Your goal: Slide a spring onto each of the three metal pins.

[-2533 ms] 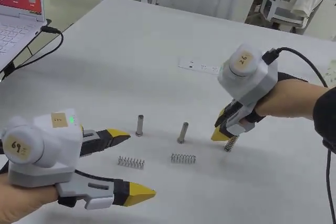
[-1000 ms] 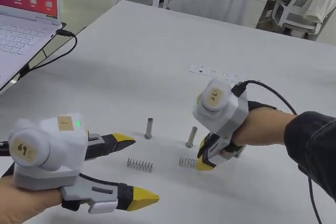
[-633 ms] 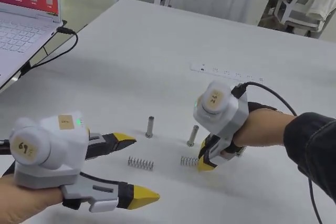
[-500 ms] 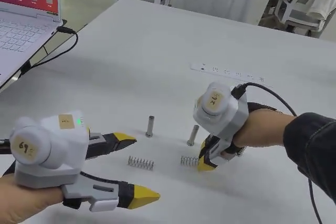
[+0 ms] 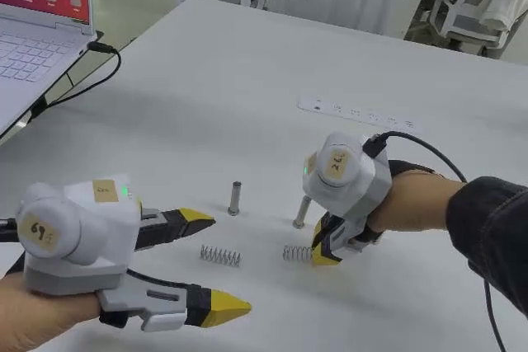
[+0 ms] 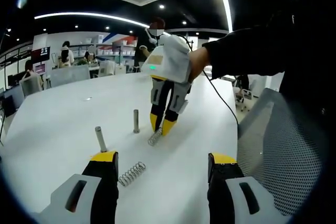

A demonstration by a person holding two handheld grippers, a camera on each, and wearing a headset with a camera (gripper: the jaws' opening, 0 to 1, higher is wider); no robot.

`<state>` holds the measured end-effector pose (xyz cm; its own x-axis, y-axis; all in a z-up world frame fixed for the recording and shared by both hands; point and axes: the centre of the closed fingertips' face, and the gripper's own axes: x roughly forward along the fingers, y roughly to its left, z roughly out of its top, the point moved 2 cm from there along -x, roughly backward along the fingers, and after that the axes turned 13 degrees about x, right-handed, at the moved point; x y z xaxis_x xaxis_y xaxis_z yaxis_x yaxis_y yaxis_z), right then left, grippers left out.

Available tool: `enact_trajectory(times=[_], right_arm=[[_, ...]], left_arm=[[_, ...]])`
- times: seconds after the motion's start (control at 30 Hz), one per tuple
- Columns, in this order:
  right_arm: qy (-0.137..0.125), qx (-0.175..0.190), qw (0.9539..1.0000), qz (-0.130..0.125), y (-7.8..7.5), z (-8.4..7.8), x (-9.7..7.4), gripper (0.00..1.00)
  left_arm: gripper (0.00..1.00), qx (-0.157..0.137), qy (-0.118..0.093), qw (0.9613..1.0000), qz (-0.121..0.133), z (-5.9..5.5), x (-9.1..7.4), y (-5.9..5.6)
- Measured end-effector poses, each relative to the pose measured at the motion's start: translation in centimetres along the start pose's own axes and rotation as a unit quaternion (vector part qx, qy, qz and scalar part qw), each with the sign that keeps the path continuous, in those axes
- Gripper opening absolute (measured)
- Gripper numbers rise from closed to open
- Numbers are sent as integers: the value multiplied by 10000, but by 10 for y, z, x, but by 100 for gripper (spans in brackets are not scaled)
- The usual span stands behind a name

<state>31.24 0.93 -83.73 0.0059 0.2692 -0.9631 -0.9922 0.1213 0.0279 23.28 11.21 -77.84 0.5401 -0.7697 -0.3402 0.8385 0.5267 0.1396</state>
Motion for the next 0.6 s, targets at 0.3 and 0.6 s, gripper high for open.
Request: enact_trajectory(times=[0.3,0.6], right_arm=[[-169,-113,9997,126,24,7,-23,8],[-240,-281,9992,172,47,16,-42,8]], left_arm=[[62,87,-21,9999,-142,7,7,-5],[57,214,-75,9994,-257,16,13,-8]])
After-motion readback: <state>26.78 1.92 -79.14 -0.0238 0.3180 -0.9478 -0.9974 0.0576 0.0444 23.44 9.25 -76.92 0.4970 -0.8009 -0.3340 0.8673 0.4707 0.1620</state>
